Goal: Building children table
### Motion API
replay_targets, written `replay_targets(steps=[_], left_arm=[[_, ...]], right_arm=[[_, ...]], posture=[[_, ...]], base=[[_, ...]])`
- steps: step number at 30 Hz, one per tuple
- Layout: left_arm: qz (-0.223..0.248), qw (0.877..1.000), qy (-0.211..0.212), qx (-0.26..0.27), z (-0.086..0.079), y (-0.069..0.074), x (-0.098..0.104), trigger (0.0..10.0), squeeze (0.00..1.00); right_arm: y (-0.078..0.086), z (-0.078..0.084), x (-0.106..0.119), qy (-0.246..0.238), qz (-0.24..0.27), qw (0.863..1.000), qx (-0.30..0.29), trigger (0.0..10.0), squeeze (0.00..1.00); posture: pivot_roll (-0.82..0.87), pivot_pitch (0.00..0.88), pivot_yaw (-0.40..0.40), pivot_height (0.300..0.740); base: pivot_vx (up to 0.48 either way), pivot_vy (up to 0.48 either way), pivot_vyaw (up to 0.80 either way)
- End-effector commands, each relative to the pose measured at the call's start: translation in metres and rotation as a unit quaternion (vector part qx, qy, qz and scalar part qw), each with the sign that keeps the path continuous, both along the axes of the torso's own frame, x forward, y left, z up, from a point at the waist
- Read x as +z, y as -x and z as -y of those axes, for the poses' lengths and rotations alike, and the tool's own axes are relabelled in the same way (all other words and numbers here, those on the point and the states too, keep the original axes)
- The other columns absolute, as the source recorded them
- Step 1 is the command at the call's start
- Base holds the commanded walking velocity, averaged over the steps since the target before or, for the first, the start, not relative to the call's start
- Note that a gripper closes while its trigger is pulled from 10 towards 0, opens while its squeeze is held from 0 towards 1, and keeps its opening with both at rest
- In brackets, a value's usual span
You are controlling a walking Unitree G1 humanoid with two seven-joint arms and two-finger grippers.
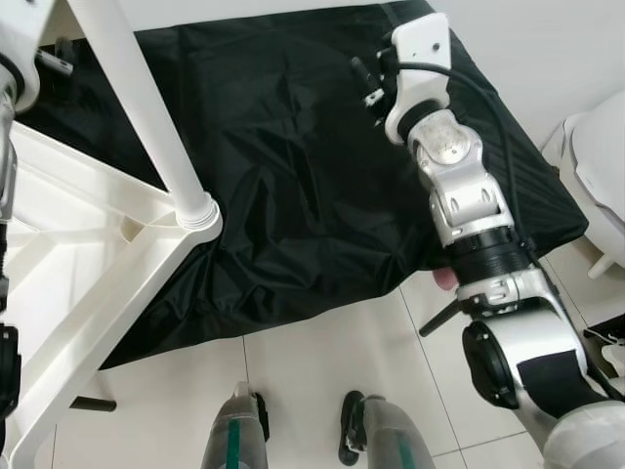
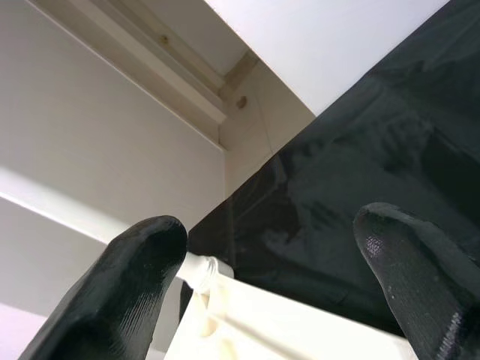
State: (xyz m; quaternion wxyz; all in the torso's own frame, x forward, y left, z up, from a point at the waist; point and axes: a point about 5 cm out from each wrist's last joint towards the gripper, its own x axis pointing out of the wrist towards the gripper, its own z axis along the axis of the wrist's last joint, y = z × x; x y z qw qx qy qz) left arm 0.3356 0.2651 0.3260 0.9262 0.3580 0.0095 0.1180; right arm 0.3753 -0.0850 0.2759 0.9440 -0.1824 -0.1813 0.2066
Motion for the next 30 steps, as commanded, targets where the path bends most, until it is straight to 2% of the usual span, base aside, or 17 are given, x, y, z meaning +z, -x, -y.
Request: replay_targets(steps=[1,2,3,5,6,10,13,15,16,17,18,21,22,25,27,28,30], left_arm=[[0.015,0.999,-0.011,0.03,-0.005,0.004,0.002,10.0,0.0],[0.011,1.0,-0.006,0.025,-0.006,0.006,-0.001,10.0,0.0],[0.0,1.0,0.001,0.017,-0.007,0.008,-0.008,10.0,0.93],[0.0,1.0,0.001,0.017,-0.007,0.008,-0.008,10.0,0.93],[-0.011,1.0,0.007,0.012,-0.007,0.009,-0.013,10.0,1.0],[-0.049,0.999,0.009,-0.014,-0.005,0.014,-0.029,10.0,1.0],[-0.082,0.996,-0.021,-0.021,-0.004,0.02,-0.043,10.0,1.0],[-0.082,0.996,-0.021,-0.021,-0.004,0.02,-0.043,10.0,1.0],[-0.095,0.994,-0.037,-0.027,-0.003,0.023,-0.047,10.0,1.0],[-0.105,0.992,-0.052,-0.037,-0.001,0.025,-0.052,10.0,0.66],[-0.113,0.991,-0.043,-0.052,0.003,0.027,-0.057,10.0,0.0],[-0.118,0.99,-0.035,-0.063,0.005,0.029,-0.06,10.0,0.0],[-0.124,0.989,-0.017,-0.073,0.009,0.031,-0.064,10.0,0.0],[-0.137,0.982,0.044,-0.121,0.018,0.037,-0.072,10.0,0.0],[-0.141,0.979,0.054,-0.137,0.021,0.039,-0.073,10.0,0.0],[-0.148,0.973,0.069,-0.16,0.025,0.042,-0.075,10.0,0.0],[-0.148,0.973,0.069,-0.16,0.025,0.042,-0.075,10.0,0.0]], right_arm=[[0.002,-0.002,-0.001,-0.016,-0.013,0.999,0.025,10.0,1.0],[0.003,-0.002,-0.006,-0.031,-0.032,0.998,0.04,10.0,1.0],[0.003,-0.001,-0.009,-0.037,-0.042,0.997,0.05,10.0,1.0],[0.003,-0.001,-0.009,-0.037,-0.042,0.997,0.05,10.0,1.0],[0.003,-0.001,-0.012,-0.042,-0.054,0.996,0.066,10.0,1.0],[0.006,0.001,-0.022,-0.037,-0.075,0.99,0.111,10.0,1.0],[0.012,0.0,-0.03,-0.034,-0.096,0.981,0.166,10.0,1.0],[0.012,0.0,-0.03,-0.034,-0.096,0.981,0.166,10.0,1.0],[0.015,0.0,-0.032,-0.032,-0.101,0.977,0.187,10.0,1.0],[0.018,-0.002,-0.035,-0.03,-0.107,0.971,0.21,10.0,1.0],[0.023,-0.005,-0.039,-0.029,-0.112,0.965,0.235,10.0,0.27],[0.025,-0.007,-0.041,-0.029,-0.115,0.961,0.25,10.0,0.27],[0.028,-0.01,-0.045,-0.027,-0.12,0.957,0.263,10.0,0.0],[0.029,-0.014,-0.051,-0.024,-0.13,0.954,0.27,10.0,0.0],[0.028,-0.014,-0.052,-0.025,-0.131,0.954,0.269,10.0,0.0],[0.028,-0.013,-0.053,-0.026,-0.131,0.955,0.266,10.0,0.0],[0.028,-0.013,-0.053,-0.026,-0.131,0.955,0.266,10.0,0.0]], posture=[[0.09,0.081,0.003,0.74],[0.09,0.079,-0.001,0.74],[0.09,0.075,-0.007,0.74],[0.09,0.075,-0.007,0.74],[0.09,0.075,-0.007,0.74],[0.1,0.081,-0.016,0.74],[0.1,0.099,-0.019,0.74],[0.1,0.099,-0.019,0.74],[0.1,0.104,-0.022,0.74],[0.1,0.11,-0.025,0.74],[0.1,0.111,-0.025,0.74],[0.1,0.112,-0.025,0.74],[0.1,0.11,-0.023,0.74],[0.1,0.103,-0.025,0.74],[0.1,0.103,-0.025,0.74],[0.1,0.098,-0.027,0.74],[0.1,0.098,-0.027,0.74]], base=[[0.0,0.0,0.0],[0.0,0.0,0.0],[0.0,0.0,0.0],[0.0,0.0,0.0],[0.0,0.0,0.0],[0.0,0.0,0.0],[0.0,0.0,0.0],[0.0,0.0,0.0],[0.0,0.0,0.0],[0.0,0.0,0.0],[0.0,0.0,0.0],[0.0,0.0,0.0],[0.0,0.0,0.0],[0.0,0.0,0.0],[0.0,0.0,0.0],[0.0,0.0,0.0],[0.0,0.0,0.0]])
